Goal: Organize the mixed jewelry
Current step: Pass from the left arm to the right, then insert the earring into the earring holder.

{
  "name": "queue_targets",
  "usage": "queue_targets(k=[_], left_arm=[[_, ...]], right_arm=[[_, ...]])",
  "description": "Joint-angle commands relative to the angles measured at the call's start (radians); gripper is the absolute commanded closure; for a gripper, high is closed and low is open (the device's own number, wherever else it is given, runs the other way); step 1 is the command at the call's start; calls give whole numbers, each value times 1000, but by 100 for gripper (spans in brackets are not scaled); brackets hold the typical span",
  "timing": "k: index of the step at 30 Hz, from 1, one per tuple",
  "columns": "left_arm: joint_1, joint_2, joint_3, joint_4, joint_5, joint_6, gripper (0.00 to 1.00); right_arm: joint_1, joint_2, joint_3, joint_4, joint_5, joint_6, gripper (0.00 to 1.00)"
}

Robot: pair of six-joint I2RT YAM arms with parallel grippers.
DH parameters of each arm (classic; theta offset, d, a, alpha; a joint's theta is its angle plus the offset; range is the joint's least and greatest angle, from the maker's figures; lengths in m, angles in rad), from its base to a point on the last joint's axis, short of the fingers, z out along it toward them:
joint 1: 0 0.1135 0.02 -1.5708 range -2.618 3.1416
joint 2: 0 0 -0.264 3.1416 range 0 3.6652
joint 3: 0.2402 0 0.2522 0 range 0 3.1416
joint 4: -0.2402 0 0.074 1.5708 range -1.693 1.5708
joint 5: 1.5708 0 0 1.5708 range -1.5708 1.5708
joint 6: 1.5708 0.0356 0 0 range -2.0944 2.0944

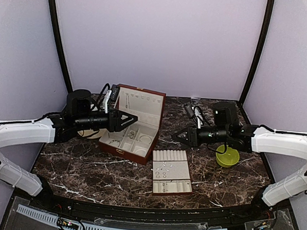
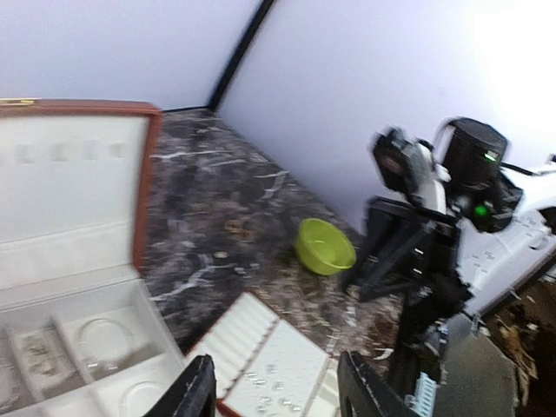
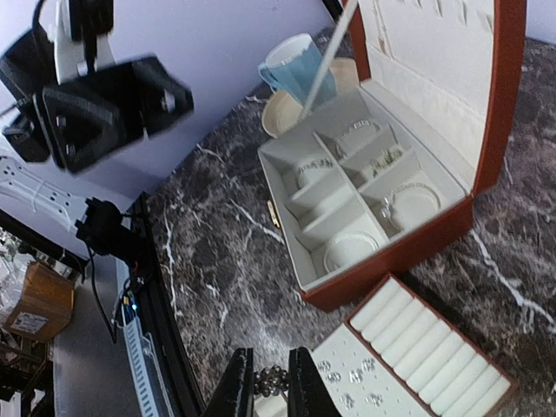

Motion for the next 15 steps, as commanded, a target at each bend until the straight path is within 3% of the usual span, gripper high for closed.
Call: queue_targets(k=[1, 6, 15], left_arm=[[91, -30, 108, -380, -196, 110, 49], [210, -10, 146, -417, -151, 134, 49], [265, 5, 224, -503, -134, 285, 48]], right_arm=[[34, -30, 0, -198, 84, -54, 89], [58, -7, -29, -258, 118, -8, 89], [133, 112, 23, -342, 188, 24, 89]])
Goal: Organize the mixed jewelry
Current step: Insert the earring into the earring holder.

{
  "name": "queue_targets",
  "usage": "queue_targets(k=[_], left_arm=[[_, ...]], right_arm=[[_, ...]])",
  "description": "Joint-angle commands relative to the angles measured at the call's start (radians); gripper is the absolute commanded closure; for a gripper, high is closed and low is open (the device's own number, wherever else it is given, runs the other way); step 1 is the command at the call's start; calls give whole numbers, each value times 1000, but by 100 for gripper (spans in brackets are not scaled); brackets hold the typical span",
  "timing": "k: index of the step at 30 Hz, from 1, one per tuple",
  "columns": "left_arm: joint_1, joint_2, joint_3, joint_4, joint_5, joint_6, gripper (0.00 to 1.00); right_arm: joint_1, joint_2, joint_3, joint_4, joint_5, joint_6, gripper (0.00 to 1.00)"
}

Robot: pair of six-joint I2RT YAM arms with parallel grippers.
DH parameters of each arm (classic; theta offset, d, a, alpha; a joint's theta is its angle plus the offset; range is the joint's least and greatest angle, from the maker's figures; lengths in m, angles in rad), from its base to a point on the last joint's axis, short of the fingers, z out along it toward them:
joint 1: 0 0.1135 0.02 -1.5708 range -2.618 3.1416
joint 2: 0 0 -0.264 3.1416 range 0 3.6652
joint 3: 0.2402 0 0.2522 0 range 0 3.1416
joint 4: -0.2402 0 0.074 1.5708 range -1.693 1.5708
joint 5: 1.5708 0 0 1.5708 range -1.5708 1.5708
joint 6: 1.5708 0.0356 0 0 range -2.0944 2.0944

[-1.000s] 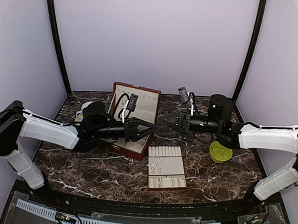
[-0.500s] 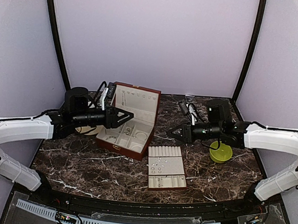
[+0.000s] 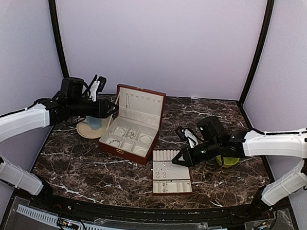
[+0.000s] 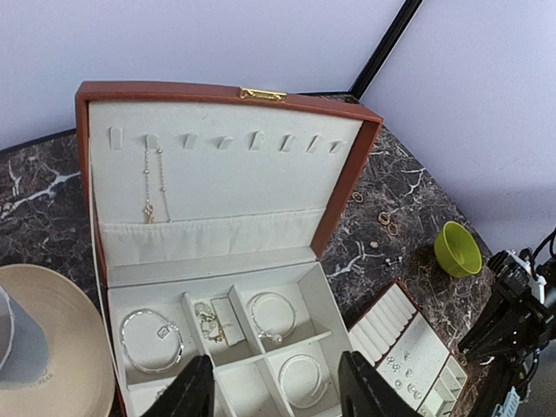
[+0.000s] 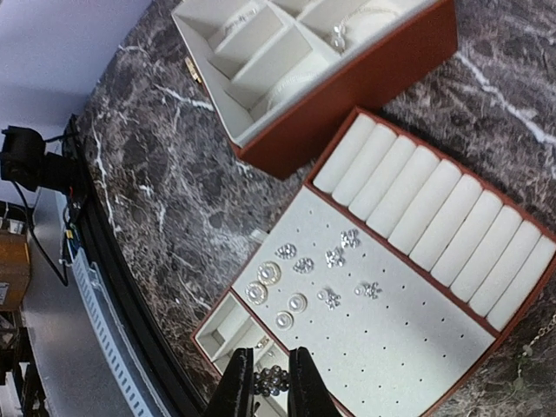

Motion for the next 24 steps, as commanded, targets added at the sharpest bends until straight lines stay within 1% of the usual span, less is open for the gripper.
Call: queue_targets(k=[1, 4, 12, 24], left_arm=[[11, 2, 47, -65, 4, 115, 48], [11, 0, 44, -67, -6, 142, 48], [12, -42, 5, -53, -7, 133, 47], [11, -64, -11, -39, 7, 116, 47]], right_arm=[[32, 68, 45, -61, 49, 23, 89], [42, 110, 81, -93, 60, 35, 89], [94, 210, 153, -139, 86, 54, 89], [130, 261, 206, -210, 174, 57, 89]])
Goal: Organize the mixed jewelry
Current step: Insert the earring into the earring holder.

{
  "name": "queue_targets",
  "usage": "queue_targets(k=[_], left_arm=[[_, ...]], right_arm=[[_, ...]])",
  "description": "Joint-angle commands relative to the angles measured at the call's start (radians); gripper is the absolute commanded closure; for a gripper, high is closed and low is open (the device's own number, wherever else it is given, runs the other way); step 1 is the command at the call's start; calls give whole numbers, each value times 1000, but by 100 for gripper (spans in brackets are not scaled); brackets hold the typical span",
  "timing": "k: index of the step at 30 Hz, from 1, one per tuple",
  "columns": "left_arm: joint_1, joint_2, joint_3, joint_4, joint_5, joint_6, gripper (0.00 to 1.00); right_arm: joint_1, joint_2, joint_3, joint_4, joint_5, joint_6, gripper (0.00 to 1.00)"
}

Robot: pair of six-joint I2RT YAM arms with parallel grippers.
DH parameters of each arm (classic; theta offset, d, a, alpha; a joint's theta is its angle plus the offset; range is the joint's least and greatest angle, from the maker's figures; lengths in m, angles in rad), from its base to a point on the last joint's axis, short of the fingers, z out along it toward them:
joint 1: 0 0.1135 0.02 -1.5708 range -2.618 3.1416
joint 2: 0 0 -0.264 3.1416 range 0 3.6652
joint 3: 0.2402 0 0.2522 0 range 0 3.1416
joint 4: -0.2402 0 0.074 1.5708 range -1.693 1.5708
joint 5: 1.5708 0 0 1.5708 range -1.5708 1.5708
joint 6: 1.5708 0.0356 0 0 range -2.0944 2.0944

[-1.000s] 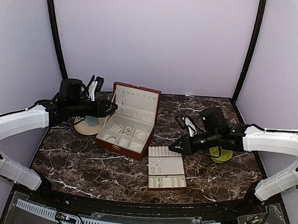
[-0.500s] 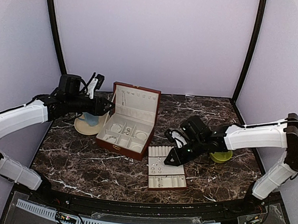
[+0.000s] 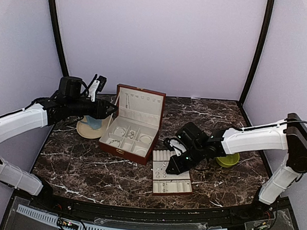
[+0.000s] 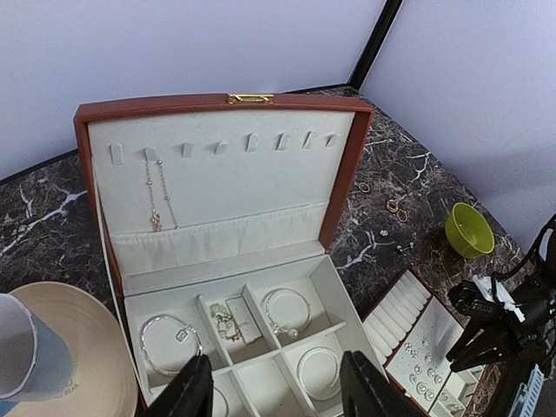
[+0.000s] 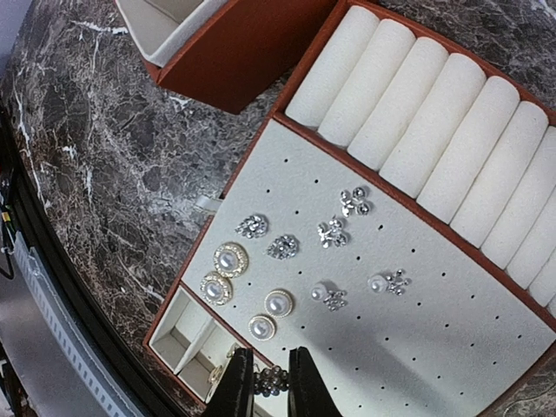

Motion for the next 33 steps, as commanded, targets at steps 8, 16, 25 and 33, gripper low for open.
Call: queue_targets(k=[8, 16, 25, 33], left_arm=[[4, -51, -31, 5, 7, -3, 47], [4, -52, -31, 4, 8, -4, 47], [5, -59, -34, 10, 10, -5, 47], [4, -60, -35, 10, 7, -5, 47]], right_arm=[[27, 51, 77, -59, 98, 0, 89], [38, 74, 100, -73, 117, -7, 89], [44, 93, 115, -83, 138, -14, 89], [49, 104, 119, -100, 143, -15, 89]])
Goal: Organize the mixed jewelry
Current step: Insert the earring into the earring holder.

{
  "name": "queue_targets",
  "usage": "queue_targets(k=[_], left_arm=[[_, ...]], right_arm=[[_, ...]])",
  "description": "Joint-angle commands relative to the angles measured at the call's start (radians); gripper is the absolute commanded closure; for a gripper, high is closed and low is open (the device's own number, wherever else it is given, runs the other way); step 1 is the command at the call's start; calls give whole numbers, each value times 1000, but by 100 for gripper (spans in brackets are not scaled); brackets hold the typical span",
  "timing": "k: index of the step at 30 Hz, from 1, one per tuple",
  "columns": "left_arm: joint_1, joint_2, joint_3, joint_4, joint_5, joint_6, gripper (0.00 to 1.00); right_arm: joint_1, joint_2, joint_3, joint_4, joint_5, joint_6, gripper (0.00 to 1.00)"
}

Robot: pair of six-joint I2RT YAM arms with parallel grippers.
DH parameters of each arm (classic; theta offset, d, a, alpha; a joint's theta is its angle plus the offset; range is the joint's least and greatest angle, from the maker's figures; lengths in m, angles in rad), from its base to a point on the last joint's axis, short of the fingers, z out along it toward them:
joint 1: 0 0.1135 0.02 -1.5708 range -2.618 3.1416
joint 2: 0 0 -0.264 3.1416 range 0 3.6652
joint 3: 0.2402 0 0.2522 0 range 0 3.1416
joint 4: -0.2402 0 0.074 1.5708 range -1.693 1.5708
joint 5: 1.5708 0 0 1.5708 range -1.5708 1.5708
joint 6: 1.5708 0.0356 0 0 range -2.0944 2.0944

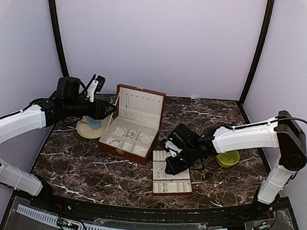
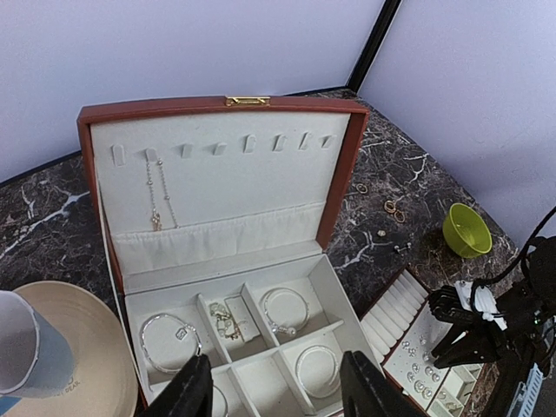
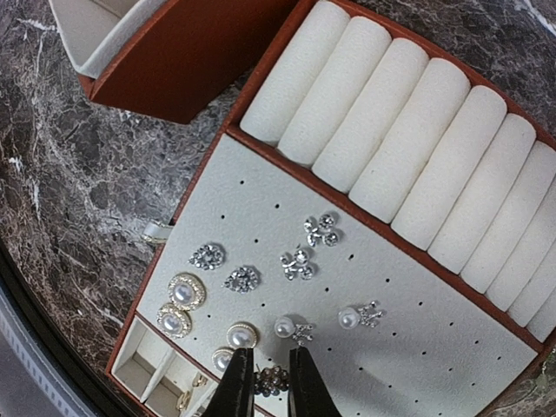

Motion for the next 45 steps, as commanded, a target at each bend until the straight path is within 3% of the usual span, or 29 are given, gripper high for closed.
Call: queue_targets(k=[1, 45], left_arm=[[4, -32, -19, 9, 8, -4, 47], [4, -36, -25, 14, 4, -10, 47]], right_arm=[[15, 13, 22, -18, 19, -7, 90], [43, 51, 58, -34, 73, -20, 91]])
